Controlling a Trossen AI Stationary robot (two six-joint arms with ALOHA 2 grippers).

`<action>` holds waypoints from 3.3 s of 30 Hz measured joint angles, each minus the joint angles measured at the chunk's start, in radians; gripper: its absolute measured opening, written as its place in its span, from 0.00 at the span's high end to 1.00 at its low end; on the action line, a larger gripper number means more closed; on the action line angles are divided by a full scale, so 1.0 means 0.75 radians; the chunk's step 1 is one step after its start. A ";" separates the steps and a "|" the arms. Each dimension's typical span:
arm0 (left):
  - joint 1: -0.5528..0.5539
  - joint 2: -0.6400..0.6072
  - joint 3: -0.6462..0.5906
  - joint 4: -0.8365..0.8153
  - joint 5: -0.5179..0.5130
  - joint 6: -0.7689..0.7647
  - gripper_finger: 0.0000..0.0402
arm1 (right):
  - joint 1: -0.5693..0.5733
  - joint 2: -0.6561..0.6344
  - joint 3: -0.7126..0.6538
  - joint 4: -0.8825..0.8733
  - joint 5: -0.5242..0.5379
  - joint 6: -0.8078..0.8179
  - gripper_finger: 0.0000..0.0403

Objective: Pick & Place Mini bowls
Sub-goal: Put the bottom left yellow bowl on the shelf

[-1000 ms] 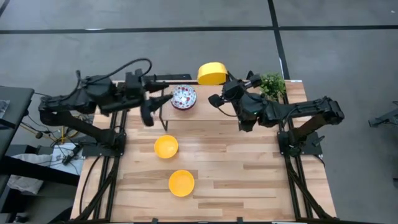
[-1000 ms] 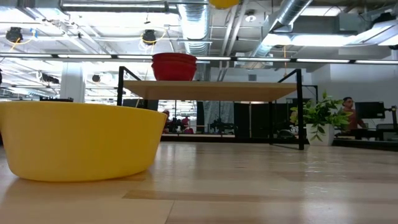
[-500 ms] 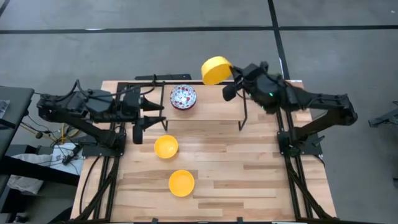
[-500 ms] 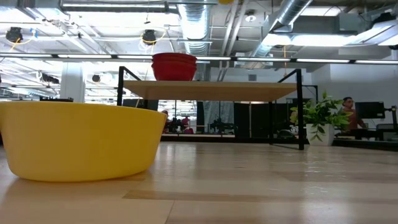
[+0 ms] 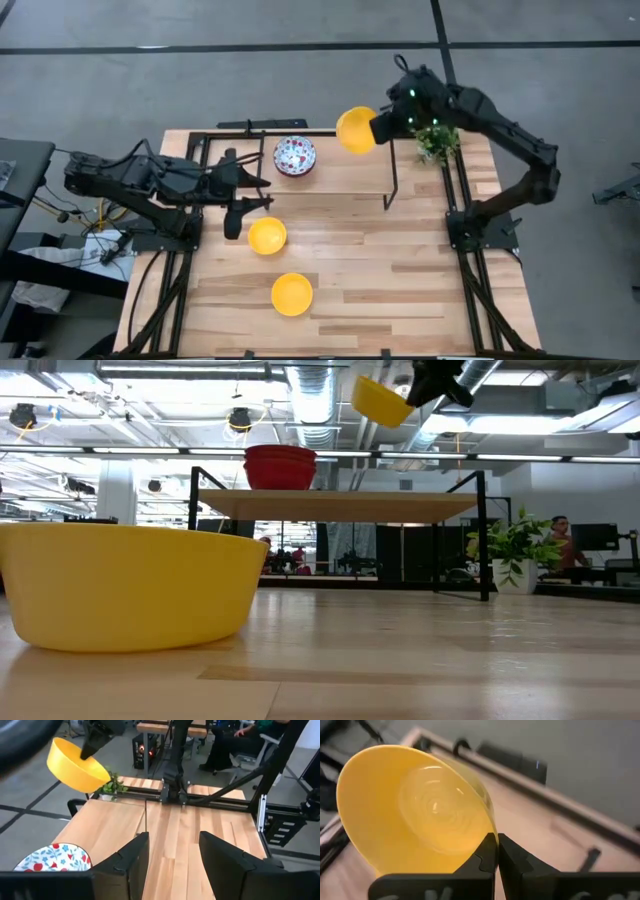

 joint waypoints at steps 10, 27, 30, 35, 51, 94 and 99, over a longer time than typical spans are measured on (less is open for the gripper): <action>0.001 -0.001 -0.070 0.003 0.000 0.094 0.57 | -0.173 0.333 0.438 -0.550 -0.345 -0.141 1.00; 0.027 -0.263 -0.316 0.017 -0.001 0.107 0.57 | -0.199 0.654 0.751 -0.716 -0.555 -0.267 1.00; 0.027 -0.316 -0.361 0.021 0.000 0.105 0.57 | -0.200 0.643 0.751 -0.716 -0.545 -0.239 1.00; 0.027 -0.367 -0.420 0.024 -0.001 0.117 0.57 | -0.198 0.641 0.752 -0.717 -0.492 -0.202 1.00; 0.027 -0.390 -0.545 0.037 0.000 0.130 0.57 | -0.176 0.657 0.530 -0.718 -0.386 -0.107 1.00; 0.028 -0.380 -0.545 0.128 -0.001 0.156 0.57 | -0.143 0.701 0.437 -0.686 -0.327 -0.177 1.00; 0.028 -0.380 -0.545 0.133 0.000 0.156 0.57 | -0.144 0.701 0.437 -0.655 -0.327 -0.182 1.00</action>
